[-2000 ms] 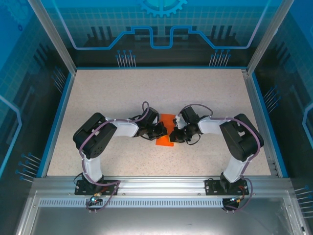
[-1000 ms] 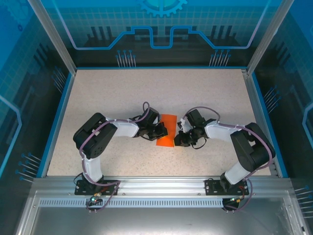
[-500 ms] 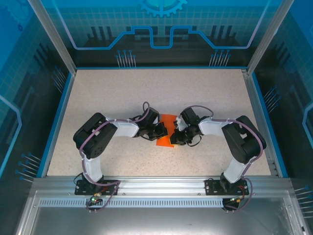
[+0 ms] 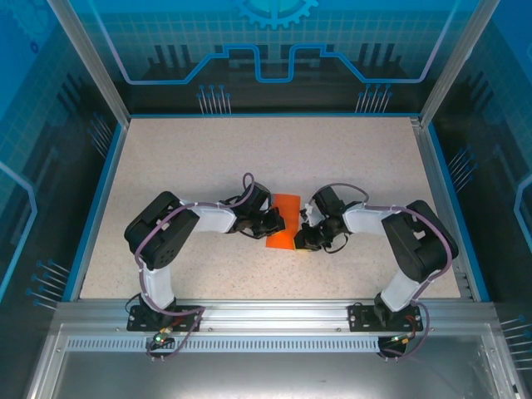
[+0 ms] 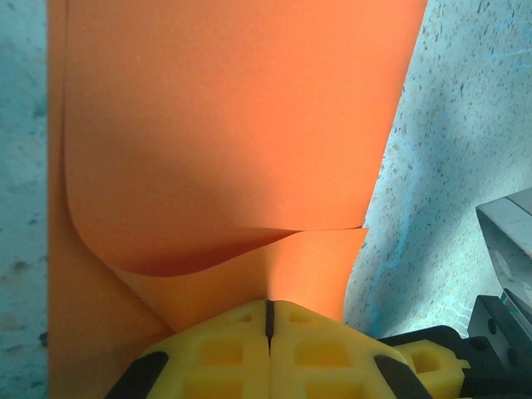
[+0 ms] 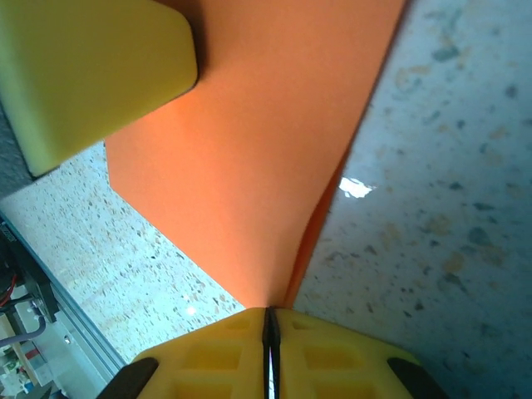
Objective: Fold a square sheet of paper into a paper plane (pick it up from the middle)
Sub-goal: Fold the triangle a second time at the center of the table.
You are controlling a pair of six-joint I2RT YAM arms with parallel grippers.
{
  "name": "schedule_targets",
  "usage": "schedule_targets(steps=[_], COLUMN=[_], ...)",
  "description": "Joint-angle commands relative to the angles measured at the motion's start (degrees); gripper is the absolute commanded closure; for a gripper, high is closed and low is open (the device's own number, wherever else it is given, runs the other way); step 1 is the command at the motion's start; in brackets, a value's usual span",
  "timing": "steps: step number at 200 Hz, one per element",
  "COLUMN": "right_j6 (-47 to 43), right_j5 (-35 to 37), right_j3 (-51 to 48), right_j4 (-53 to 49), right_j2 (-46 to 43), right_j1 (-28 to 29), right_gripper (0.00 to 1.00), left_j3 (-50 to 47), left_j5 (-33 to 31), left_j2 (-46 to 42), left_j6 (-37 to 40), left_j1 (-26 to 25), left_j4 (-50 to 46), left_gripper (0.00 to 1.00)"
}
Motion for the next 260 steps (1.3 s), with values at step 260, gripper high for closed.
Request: schedule_targets(steps=[260], right_j6=[3.2], right_j5=[1.0], right_j3=[-0.7], right_j4=[0.7], right_j2=[6.2], right_j1=[-0.6], right_gripper=[0.98], left_j3=[-0.3], left_j5=[-3.7], left_j2=[0.3], left_j6=[3.3], left_j1=[4.0], left_j4=[-3.5], left_gripper=[0.92])
